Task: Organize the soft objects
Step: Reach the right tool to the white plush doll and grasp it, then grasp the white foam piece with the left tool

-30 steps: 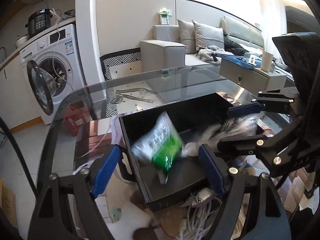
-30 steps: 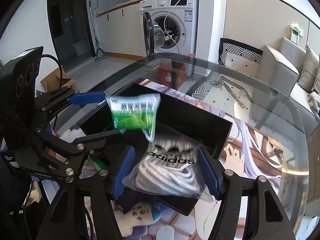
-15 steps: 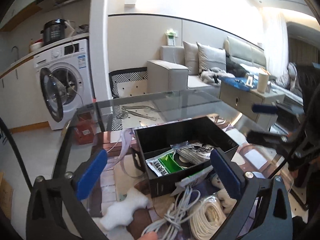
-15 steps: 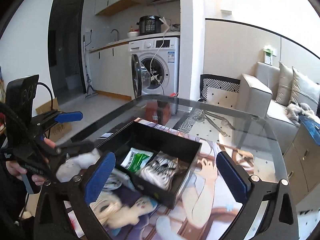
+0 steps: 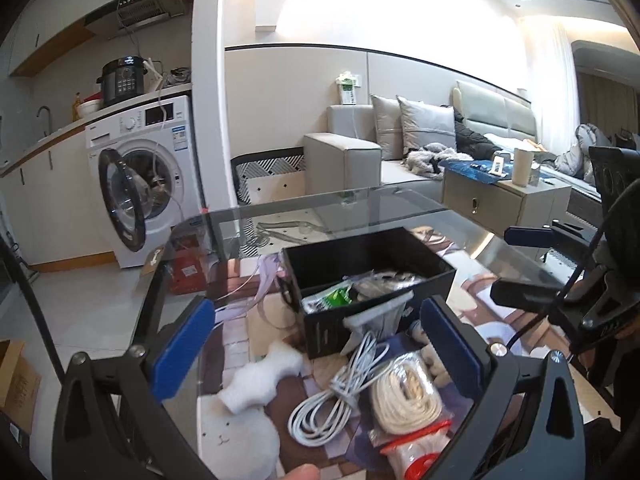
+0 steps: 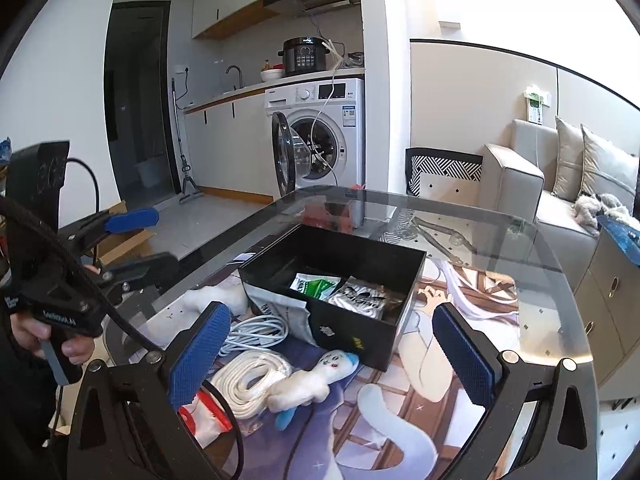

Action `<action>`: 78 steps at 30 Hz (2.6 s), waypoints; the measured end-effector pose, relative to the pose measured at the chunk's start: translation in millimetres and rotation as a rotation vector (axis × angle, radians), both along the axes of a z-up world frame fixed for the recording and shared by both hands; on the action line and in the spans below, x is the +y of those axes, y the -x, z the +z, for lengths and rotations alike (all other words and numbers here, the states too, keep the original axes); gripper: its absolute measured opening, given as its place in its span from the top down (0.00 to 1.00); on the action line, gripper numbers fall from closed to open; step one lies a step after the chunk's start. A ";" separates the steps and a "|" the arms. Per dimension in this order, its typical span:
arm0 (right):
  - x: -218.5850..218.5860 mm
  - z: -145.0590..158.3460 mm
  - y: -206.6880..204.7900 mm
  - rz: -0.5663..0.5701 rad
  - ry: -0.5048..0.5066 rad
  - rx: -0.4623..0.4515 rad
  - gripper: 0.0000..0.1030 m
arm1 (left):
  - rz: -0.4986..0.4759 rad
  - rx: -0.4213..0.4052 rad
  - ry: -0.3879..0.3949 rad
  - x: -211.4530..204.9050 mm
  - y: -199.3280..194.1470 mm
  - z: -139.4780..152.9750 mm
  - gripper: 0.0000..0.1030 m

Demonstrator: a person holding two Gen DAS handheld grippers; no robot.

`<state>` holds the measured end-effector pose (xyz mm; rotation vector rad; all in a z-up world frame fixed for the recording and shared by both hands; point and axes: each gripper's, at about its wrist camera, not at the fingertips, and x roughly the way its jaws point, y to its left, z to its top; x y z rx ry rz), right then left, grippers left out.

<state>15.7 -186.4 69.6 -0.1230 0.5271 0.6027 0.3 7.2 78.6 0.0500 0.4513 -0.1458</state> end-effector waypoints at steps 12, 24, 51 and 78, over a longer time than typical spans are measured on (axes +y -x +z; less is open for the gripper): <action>-3.6 -23.5 -20.1 -0.038 0.011 0.119 0.00 | 0.043 0.082 -0.004 17.1 -19.5 -39.6 0.00; 4.1 -63.9 -40.2 -0.052 0.037 0.251 0.00 | 0.040 0.190 -0.043 29.5 -39.0 -74.4 0.00; 19.8 -93.6 -53.1 -0.054 0.108 0.344 0.18 | 0.130 0.292 -0.001 58.6 -57.7 -99.9 0.00; 22.7 -66.5 -33.1 0.069 0.038 0.332 0.66 | 0.114 0.396 0.014 58.6 -80.0 -115.6 0.27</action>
